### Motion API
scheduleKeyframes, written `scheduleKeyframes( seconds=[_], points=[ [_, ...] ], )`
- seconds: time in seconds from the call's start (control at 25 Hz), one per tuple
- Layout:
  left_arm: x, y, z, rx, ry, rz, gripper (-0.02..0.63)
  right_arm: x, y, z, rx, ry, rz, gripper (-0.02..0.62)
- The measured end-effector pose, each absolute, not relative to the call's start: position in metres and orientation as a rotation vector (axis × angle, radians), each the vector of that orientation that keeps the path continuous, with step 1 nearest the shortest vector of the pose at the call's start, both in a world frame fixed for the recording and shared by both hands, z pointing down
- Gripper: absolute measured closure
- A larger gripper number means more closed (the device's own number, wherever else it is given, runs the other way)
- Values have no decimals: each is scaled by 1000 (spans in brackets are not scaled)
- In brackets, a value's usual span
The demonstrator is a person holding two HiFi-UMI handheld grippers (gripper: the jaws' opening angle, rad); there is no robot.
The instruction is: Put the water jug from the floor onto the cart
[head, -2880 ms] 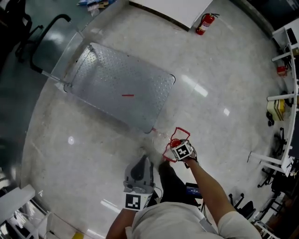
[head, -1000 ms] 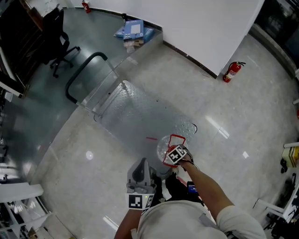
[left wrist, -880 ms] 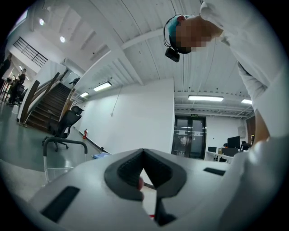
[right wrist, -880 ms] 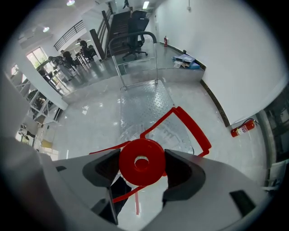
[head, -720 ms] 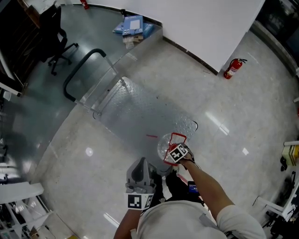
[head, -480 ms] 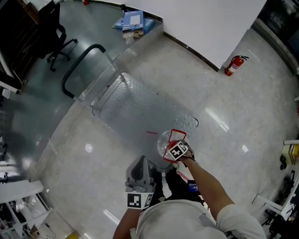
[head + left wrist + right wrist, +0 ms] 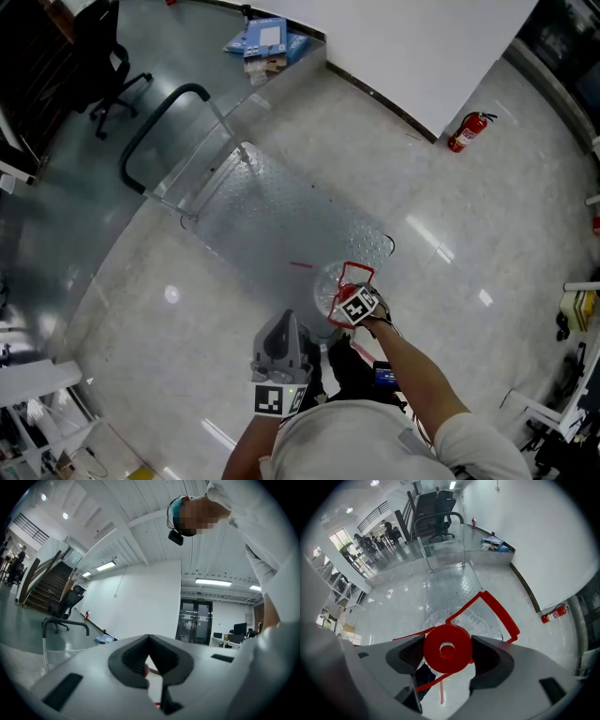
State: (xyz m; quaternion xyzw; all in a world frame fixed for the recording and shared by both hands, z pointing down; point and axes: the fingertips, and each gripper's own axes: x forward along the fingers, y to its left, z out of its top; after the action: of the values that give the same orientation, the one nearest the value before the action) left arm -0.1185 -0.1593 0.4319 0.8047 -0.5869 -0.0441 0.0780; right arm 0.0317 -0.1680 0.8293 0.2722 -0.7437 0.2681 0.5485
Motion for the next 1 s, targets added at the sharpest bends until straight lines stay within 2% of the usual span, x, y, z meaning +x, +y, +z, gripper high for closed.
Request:
scheduleKeyframes(
  seconds=[1.0],
  points=[
    [-125, -164, 434, 2429, -1720, -169, 607, 34, -167, 816, 659, -1791, 591, 291]
  ],
)
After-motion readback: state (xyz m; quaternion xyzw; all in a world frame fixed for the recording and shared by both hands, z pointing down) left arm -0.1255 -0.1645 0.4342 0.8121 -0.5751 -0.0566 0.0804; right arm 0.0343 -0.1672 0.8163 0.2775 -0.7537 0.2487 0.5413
